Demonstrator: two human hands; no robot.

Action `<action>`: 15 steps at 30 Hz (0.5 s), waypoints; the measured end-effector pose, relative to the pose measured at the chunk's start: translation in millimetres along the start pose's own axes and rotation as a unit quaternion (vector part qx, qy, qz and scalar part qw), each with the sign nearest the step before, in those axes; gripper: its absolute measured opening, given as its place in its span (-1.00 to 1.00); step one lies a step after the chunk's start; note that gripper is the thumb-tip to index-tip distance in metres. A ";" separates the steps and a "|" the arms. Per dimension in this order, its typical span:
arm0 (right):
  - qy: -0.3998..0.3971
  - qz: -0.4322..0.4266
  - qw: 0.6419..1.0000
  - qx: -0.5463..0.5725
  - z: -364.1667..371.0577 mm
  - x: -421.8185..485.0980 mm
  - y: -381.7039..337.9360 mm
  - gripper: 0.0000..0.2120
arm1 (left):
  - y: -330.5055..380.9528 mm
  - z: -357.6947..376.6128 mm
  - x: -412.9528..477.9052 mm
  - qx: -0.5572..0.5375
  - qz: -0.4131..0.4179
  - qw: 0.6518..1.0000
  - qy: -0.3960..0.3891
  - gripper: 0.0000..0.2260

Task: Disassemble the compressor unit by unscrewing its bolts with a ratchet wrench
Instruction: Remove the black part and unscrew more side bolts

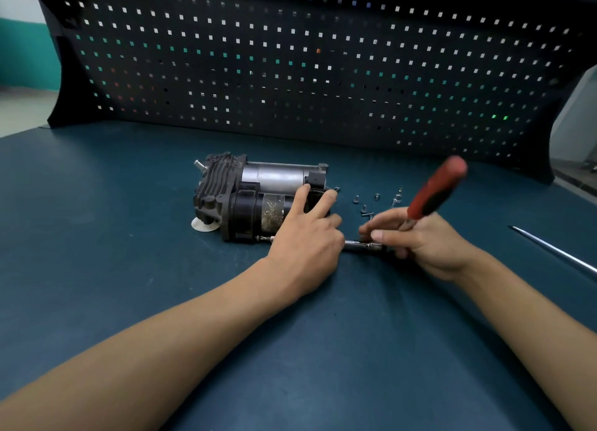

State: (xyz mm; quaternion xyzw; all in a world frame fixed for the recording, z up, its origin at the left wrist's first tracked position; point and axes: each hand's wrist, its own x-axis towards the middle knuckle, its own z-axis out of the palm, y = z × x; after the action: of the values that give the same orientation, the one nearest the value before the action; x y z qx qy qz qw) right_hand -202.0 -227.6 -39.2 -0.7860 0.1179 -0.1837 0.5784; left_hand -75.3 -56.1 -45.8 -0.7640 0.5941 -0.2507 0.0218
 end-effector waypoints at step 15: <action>0.103 0.152 0.977 0.109 9.3 23.0 1.4 -0.80 | 0.0 -0.2 0.8 0.007 -0.003 1.000 -0.005 -0.68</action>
State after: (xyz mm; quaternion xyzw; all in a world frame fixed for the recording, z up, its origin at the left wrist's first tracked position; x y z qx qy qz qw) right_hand -177.2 -229.1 -39.4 -0.6680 0.2741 -0.1855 0.6665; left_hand -75.2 -56.8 -45.3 -0.7670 0.5898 -0.2510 0.0293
